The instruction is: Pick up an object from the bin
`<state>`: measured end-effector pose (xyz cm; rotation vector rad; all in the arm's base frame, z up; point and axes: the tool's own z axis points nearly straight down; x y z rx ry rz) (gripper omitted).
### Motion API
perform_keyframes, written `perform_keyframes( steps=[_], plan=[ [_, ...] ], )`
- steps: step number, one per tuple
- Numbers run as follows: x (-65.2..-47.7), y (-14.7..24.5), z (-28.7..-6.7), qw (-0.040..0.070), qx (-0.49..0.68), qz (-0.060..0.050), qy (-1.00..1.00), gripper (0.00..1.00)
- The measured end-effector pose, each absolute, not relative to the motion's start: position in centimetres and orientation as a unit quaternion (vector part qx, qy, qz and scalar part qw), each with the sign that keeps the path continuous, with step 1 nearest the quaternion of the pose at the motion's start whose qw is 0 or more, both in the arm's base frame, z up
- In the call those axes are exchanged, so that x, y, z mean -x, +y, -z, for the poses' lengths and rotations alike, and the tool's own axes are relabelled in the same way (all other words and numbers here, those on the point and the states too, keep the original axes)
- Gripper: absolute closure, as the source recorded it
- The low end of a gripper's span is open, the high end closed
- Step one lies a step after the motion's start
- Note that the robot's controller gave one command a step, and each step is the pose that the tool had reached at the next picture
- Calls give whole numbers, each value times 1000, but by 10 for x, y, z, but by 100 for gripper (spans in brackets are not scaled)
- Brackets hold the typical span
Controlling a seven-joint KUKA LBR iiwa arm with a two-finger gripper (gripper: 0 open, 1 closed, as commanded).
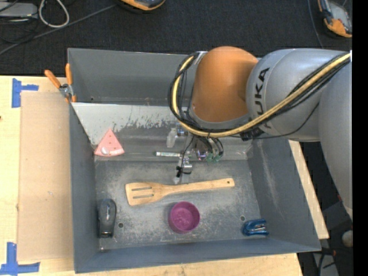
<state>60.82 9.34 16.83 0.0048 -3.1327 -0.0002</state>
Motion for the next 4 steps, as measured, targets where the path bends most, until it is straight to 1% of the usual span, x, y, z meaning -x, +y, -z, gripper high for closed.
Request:
perform_keyframes(
  steps=[1,2,3,4],
  plan=[
    [-610,93,-173,0,0,0,-1000,0],
    [-606,74,-67,2,-16,0,-1000,0],
    [-595,88,-175,-4,-55,1,-998,0],
    [-595,88,-190,-5,-54,1,-999,0]
  ],
)
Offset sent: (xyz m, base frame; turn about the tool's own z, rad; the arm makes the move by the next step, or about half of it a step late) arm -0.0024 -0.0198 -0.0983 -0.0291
